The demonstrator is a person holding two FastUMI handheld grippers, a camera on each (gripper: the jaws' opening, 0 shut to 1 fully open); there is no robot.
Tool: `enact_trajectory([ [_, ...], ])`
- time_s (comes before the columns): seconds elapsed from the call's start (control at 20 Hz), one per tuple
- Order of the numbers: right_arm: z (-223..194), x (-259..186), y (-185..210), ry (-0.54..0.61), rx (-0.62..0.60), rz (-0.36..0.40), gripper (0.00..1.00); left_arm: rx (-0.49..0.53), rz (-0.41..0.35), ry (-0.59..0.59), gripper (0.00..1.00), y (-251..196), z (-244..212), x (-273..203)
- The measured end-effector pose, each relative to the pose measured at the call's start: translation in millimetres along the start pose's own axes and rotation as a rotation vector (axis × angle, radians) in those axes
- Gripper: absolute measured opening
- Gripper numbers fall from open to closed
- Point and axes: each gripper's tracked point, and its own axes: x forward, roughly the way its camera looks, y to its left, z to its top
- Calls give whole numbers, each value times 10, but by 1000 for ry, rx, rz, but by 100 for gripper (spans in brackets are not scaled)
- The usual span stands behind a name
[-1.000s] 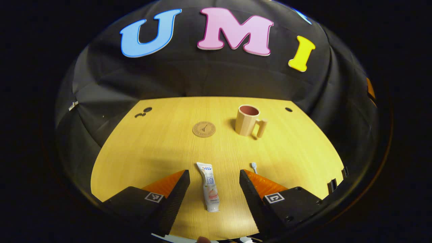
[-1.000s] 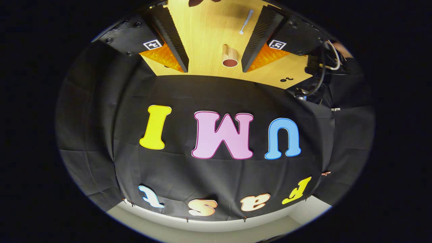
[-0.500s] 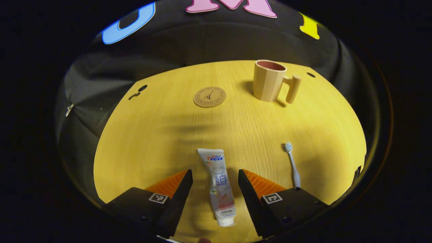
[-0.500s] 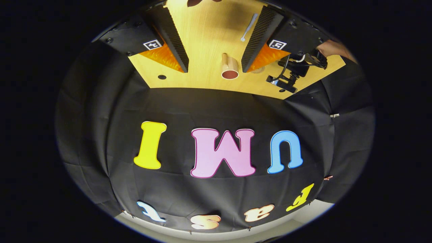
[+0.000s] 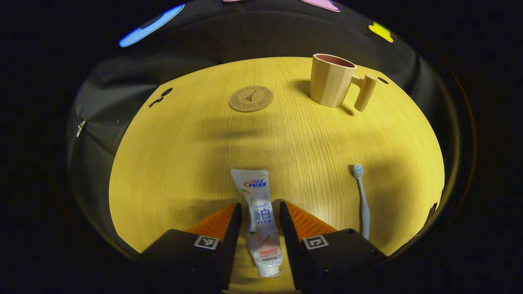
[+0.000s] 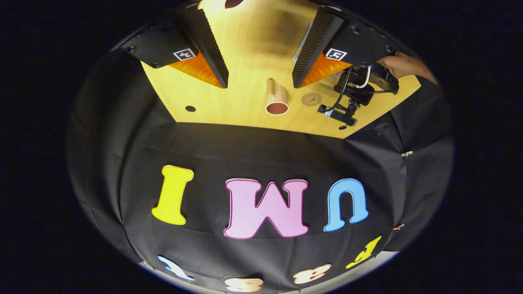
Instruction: Put the toothbrush and toothpaste on the desktop into the cup, then pick up the cup and place it on the coaster on the desktop.
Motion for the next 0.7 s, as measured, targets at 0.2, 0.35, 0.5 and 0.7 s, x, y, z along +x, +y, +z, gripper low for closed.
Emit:
enact_trajectory([
  [0.2,-228,39,156,89,6,17,98,-5,-24,21,44,-10,2,5],
  [0.35,-478,52,253,188,23,21,98,-17,-70,15,37,9,22,-3],
  [0.5,-716,93,392,278,34,33,98,-29,-108,40,36,34,-30,-23],
  [0.7,-1020,225,589,377,42,54,97,-74,-155,-15,27,188,-2,-329],
])
